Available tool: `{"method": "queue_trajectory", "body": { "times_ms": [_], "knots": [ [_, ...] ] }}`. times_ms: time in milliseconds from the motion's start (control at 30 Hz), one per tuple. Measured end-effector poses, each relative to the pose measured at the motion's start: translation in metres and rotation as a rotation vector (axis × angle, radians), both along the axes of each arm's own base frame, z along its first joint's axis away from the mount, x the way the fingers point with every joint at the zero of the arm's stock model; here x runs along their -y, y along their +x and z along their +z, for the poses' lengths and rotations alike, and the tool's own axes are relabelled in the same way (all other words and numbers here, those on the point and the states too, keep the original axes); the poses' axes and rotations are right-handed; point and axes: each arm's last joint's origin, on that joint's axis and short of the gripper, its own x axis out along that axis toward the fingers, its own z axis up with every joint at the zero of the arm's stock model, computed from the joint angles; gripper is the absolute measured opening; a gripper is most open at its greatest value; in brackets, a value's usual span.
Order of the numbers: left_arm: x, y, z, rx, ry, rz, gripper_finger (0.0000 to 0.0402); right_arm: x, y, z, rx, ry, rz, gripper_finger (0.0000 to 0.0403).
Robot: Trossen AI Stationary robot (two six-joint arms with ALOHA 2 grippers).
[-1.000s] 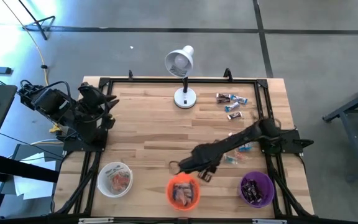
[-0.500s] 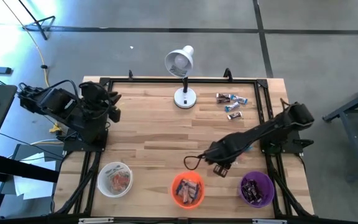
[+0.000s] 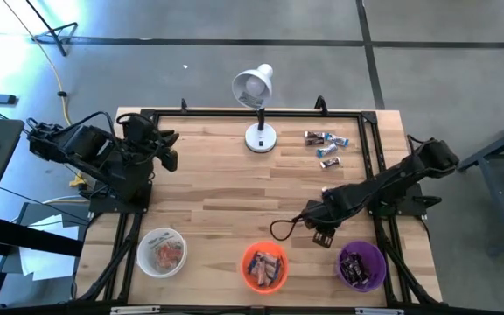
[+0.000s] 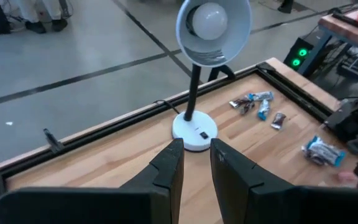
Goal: Organize candy in baskets
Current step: Put the blue gummy into the white bucket
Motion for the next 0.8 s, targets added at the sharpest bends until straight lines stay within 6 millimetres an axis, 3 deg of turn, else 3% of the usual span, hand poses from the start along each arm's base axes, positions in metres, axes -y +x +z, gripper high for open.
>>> {"method": "queue_trajectory", "body": {
  "times_ms": [800],
  "knots": [
    [0.002,0.005,0.003,0.095,-0.063,0.011,0.0064,0.015,-0.014,-0.041,0.105,0.043,0.105,0.0116]
  ]
}}
